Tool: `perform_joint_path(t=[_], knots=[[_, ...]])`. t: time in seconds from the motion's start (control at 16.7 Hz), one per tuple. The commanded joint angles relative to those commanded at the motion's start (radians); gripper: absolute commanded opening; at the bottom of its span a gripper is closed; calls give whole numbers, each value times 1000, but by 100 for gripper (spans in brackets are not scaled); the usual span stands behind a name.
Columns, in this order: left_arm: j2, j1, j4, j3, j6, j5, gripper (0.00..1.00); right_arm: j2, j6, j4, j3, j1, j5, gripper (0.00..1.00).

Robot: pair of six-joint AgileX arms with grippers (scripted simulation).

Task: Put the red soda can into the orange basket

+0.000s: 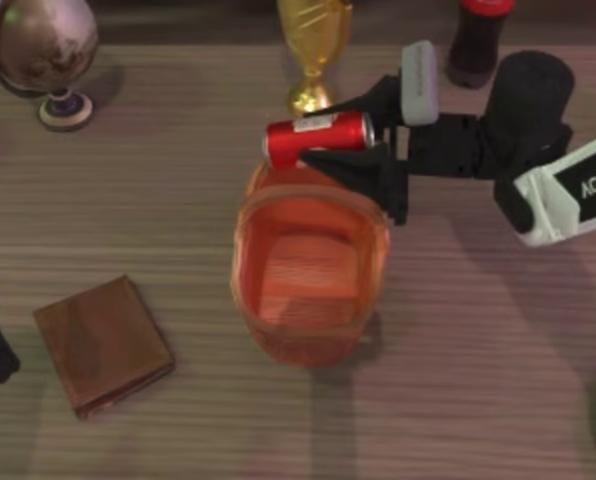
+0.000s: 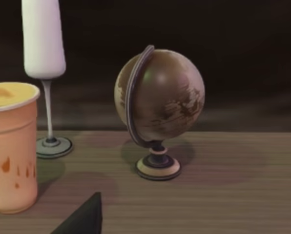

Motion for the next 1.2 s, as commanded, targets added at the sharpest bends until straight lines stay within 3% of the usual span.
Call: perform_joint_path(t=[0.72, 1.2], knots=[[0, 0, 0, 0, 0, 0, 100, 0, 0, 0, 0, 0, 0, 98], [0, 0, 0, 0, 0, 0, 100, 0, 0, 0, 0, 0, 0, 100]])
